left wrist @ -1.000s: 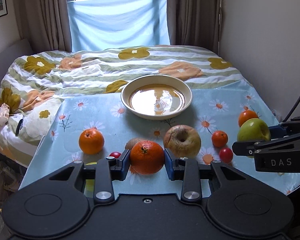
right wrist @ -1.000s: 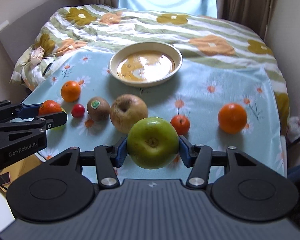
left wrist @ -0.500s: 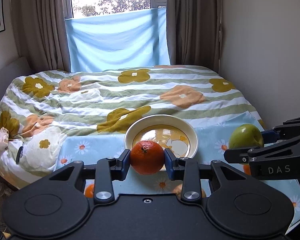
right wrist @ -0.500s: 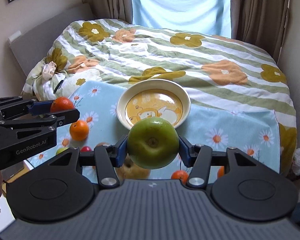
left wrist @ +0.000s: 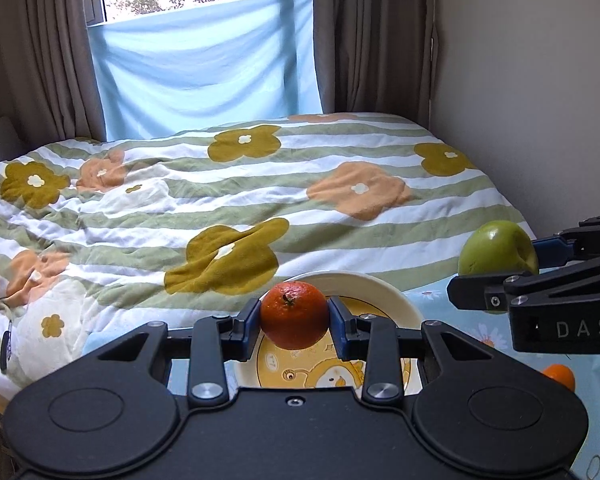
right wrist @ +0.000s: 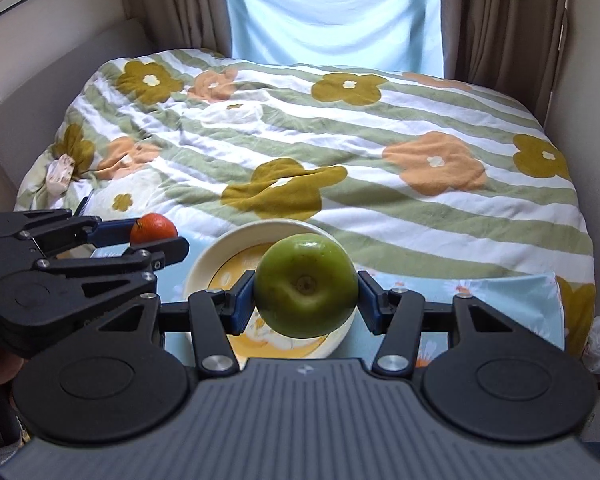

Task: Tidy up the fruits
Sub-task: 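Carry the tangerine and green apple toward the white plate with both tools, then release the tangerine with the left tool while the right tool lowers the apple into the plate, then move both tools back over the remaining fruits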

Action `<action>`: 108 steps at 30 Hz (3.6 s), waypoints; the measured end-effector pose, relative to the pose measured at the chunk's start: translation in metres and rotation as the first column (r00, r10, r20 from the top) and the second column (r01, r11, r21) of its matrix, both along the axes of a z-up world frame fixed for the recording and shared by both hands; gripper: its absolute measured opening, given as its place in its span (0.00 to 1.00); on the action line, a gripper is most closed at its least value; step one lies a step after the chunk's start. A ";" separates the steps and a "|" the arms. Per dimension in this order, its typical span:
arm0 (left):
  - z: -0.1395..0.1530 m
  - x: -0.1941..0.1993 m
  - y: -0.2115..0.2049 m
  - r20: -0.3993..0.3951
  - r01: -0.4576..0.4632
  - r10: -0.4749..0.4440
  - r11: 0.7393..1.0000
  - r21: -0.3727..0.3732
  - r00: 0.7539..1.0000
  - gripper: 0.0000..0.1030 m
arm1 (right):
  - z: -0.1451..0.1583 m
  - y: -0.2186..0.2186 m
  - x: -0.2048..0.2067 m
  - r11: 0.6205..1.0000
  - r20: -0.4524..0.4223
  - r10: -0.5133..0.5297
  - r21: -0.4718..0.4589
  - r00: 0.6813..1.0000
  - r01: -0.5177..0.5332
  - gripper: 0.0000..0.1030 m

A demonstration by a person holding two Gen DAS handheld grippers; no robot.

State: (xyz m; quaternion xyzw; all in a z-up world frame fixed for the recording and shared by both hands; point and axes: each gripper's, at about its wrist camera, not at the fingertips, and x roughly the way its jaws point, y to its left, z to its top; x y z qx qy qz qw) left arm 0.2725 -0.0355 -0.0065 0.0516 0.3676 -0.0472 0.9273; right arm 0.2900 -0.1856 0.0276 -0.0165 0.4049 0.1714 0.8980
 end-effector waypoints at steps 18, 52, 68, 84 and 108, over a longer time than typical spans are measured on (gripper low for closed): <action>-0.097 0.103 -0.015 -0.179 0.146 -0.139 0.989 0.029 0.974 0.38 | -0.063 -0.005 0.083 0.990 -0.126 -0.138 -0.016 0.982 0.137 0.66; -0.062 0.048 0.045 -0.076 0.041 -0.034 0.995 0.093 0.997 0.95 | -0.100 0.040 0.101 0.999 -0.202 -0.039 -0.022 0.979 0.035 0.66; -0.061 0.041 0.056 -0.086 -0.005 0.012 0.996 0.084 0.996 0.95 | -0.121 0.060 0.099 0.996 -0.152 0.011 -0.087 0.988 -0.024 0.87; -0.030 0.011 0.043 -0.032 -0.026 0.029 0.997 0.073 0.999 0.95 | -0.072 0.033 0.067 0.999 -0.060 -0.040 -0.032 0.997 0.038 1.00; 0.039 -0.134 0.020 0.164 -0.175 0.163 0.983 0.056 0.973 0.95 | 0.015 -0.013 -0.094 1.000 0.093 0.002 -0.004 0.996 -0.002 1.00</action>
